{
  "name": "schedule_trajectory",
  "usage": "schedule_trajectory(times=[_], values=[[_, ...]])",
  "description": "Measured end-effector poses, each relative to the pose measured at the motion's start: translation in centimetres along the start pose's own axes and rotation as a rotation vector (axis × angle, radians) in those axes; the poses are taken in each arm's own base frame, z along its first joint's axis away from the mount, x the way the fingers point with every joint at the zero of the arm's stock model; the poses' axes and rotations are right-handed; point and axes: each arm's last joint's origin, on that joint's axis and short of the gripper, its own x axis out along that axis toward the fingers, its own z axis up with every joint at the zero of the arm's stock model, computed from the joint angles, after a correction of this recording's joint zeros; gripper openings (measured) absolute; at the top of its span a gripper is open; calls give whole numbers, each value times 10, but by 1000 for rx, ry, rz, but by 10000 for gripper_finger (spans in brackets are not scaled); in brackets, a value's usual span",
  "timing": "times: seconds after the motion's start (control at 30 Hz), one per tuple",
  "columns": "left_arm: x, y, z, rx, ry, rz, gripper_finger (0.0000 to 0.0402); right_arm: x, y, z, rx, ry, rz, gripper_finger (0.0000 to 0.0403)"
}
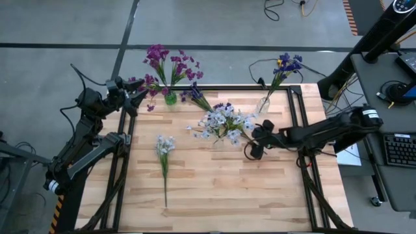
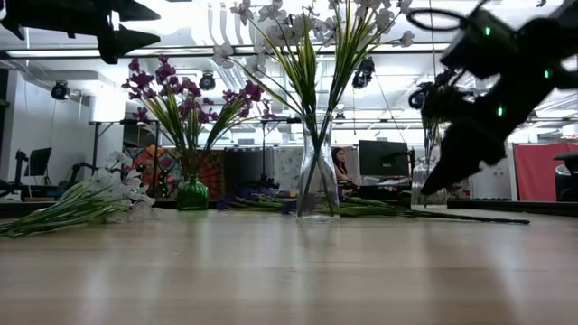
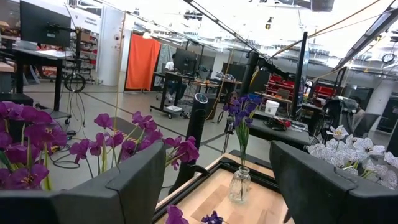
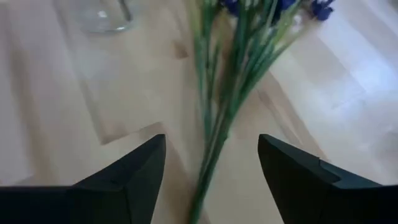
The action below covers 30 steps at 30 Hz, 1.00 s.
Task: Sort flowers into vase by color
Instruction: Put the bottom blue flowers into the top transparent flower vase
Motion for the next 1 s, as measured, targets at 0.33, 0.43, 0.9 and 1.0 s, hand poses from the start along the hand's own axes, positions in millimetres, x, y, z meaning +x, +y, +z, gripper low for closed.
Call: schedule_trajectory(times=[0.33, 0.43, 0.9, 1.0], values=[[1, 0, 0, -2, 1, 1, 270, 32, 1, -18, 0, -96, 14, 260], [1, 1, 0, -3, 3, 2, 270, 40, 2, -16, -8, -103, 14, 260], [8, 6, -5, -28, 49, 15, 270, 61, -2, 2, -24, -134, -33, 262], [10, 8, -7, -21, 61, 18, 270, 58, -7, 8, 12, -174, -91, 257]])
